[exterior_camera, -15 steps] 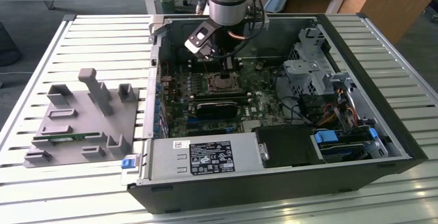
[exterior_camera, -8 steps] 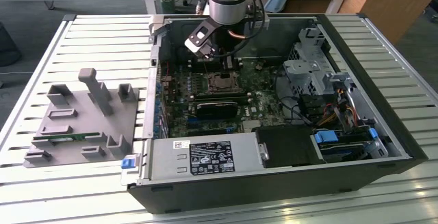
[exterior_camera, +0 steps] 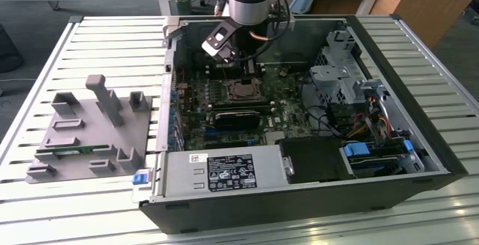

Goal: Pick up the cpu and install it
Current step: 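Install the first cpu locking lever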

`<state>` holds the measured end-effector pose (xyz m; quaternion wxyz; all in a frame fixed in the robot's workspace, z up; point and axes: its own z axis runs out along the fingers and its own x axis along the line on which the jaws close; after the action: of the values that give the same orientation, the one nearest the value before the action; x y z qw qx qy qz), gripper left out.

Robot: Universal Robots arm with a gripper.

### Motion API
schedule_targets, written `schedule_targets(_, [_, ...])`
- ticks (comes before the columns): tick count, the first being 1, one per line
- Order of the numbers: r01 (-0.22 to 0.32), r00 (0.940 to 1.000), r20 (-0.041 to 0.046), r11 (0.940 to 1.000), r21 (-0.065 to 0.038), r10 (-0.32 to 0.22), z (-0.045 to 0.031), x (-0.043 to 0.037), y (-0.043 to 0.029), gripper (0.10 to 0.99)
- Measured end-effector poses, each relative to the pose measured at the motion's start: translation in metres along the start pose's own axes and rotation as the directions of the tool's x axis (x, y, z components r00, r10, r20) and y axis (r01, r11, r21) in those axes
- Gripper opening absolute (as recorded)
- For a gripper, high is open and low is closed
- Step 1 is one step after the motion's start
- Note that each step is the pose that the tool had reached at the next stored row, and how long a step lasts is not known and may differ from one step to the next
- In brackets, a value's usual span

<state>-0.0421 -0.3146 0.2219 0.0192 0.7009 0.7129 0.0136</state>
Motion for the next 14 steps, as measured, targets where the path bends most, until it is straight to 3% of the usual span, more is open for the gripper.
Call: schedule_targets(14, [0.0, 1.0, 0.0, 1.0, 0.0, 0.0, -0.0058, 0.0, 0.0003, 0.106])
